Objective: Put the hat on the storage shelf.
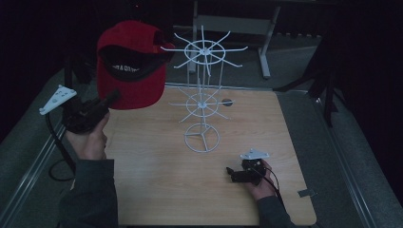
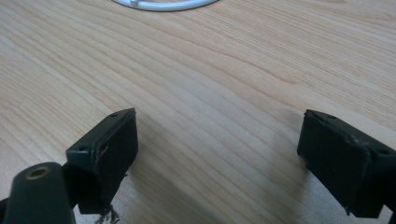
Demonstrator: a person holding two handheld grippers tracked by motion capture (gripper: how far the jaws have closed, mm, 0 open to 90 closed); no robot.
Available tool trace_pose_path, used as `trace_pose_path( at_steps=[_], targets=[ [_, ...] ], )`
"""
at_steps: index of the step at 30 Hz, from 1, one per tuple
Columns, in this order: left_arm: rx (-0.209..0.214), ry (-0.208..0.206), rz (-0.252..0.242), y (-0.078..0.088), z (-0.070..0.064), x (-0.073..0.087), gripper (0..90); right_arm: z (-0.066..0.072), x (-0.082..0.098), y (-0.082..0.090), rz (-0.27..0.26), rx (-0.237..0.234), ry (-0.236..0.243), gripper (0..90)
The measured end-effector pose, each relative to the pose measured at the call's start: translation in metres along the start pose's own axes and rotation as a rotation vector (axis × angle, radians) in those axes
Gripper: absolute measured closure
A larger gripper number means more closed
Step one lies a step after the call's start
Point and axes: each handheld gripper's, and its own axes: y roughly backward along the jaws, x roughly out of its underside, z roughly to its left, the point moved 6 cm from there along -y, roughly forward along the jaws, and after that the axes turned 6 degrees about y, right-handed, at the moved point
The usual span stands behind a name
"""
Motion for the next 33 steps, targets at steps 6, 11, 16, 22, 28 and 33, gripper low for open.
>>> trace_pose_path(
  at_steps=[6, 11, 16, 22, 28, 33],
  targets=[
    [-0.001, 0.005, -0.008, 0.001, -0.001, -0.002, 85.7, 0.0, 0.0, 0.0, 0.0, 0.0, 0.0, 12.1],
    [-0.003, 0.006, -0.015, 0.002, -0.002, -0.004, 85.7, 0.0, 0.0, 0.0, 0.0, 0.0, 0.0, 12.1],
    [-0.009, 0.018, -0.026, 0.001, -0.002, -0.005, 85.7, 0.0, 0.0, 0.0, 0.0, 0.0, 0.0, 12.1],
    [-0.005, 0.03, -0.037, 0.001, -0.003, -0.008, 85.7, 0.0, 0.0, 0.0, 0.0, 0.0, 0.0, 12.1],
    [0.005, 0.022, -0.043, 0.003, -0.006, -0.009, 85.7, 0.0, 0.0, 0.0, 0.0, 0.0, 0.0, 12.1],
    [0.016, 0.02, -0.056, 0.006, -0.009, -0.012, 85.7, 0.0, 0.0, 0.0, 0.0, 0.0, 0.0, 12.1]
  ],
)
